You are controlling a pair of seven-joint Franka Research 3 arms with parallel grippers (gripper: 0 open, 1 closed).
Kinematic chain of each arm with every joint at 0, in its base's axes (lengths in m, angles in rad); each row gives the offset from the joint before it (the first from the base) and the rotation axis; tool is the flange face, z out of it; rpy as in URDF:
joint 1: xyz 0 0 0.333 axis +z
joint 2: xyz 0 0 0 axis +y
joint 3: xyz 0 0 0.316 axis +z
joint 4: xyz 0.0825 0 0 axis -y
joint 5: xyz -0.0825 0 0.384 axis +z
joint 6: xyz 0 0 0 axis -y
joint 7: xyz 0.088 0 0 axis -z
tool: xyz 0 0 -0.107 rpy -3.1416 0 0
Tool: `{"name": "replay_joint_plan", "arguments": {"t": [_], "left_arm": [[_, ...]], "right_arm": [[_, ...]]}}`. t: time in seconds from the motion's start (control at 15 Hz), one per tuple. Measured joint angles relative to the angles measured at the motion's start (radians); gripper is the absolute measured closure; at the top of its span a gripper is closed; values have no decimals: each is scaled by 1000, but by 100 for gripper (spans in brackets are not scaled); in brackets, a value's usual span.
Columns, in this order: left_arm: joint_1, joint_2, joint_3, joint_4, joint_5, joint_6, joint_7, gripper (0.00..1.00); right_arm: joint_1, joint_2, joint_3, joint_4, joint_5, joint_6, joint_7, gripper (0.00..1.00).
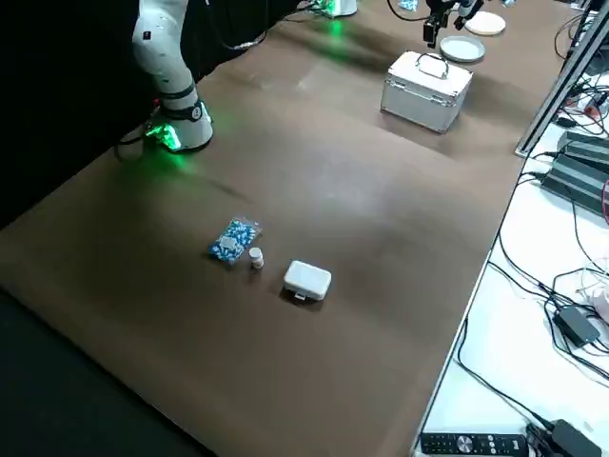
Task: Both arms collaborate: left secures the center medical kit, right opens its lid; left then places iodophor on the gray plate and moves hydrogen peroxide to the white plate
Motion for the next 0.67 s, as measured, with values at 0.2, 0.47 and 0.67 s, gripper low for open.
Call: {"name": "replay_joint_plan", "arguments": {"t": [0.2,0.47,0.67], "left_arm": [[0,0,0,1,0,0,0,0],[0,1,0,2,0,0,0,0],[0,2,0,2,0,2,0,0]], "right_arm": [[0,0,-1,0,0,1,4,20],[0,7,-1,0,3,26,22,20],[0,18,-1,0,6,55,34,20]]}}
